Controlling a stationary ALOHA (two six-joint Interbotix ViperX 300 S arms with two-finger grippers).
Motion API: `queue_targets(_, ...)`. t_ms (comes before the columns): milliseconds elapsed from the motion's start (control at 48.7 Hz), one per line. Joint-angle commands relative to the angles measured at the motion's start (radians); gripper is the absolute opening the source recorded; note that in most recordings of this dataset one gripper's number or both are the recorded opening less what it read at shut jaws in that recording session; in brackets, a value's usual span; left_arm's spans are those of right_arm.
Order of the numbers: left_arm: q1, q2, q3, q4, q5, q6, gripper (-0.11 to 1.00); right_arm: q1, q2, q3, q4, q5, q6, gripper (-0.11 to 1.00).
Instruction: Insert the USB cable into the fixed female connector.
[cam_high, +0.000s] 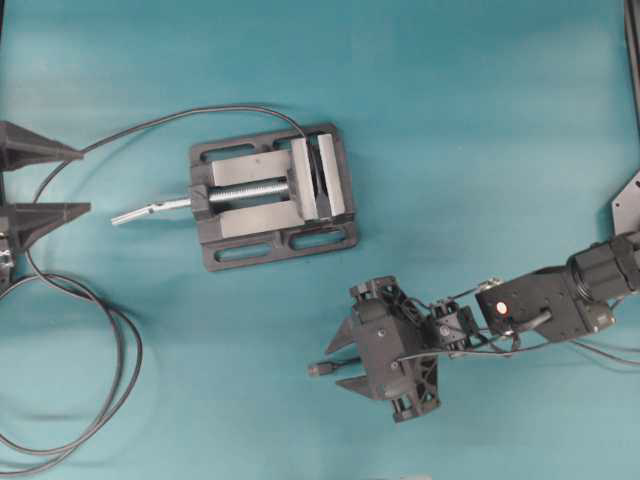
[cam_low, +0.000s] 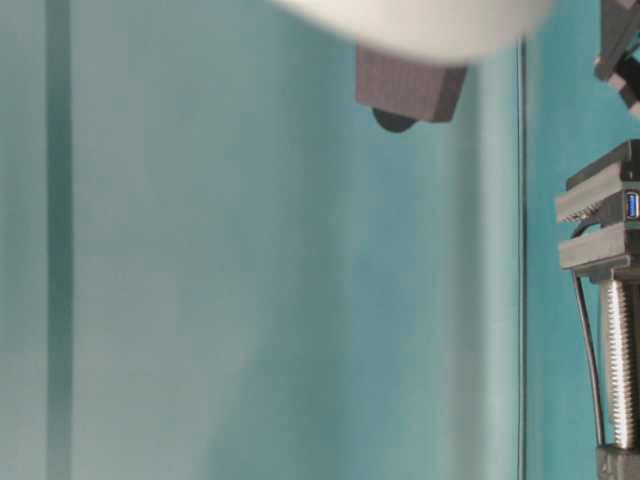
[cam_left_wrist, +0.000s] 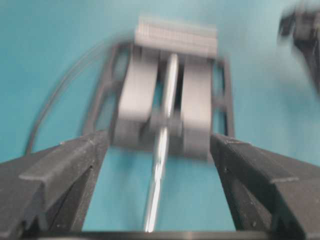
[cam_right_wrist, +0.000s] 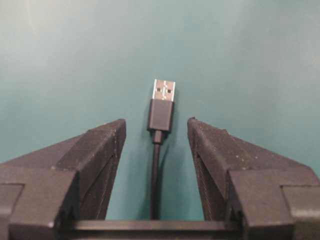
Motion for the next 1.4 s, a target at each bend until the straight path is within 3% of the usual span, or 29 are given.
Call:
queue_targets(0,-0.002,0.015,-0.028,0.003,0.012,-0.008,0.96,0.006,-0.009,-0.018,0.035,-0.002,-0.002,0.55)
queue_targets(452,-0.002,0.035,-0.011,0.003,-0.020,-0.011,0.96,0.018,0.044,-0.049,0.048,0.015,-0.002,0.54)
queue_targets(986,-0.002,0.035,-0.009,0.003,-0.021,-0.011,0.96,0.020,0.046,-0.026,0.049,0.026,-0.002,0.29)
queue_targets(1376,0.000,0.035,-0.009,0.002,-0.021,-0.012,0.96,0.021,0.044,-0.005,0.077,0.012,-0.002,0.26)
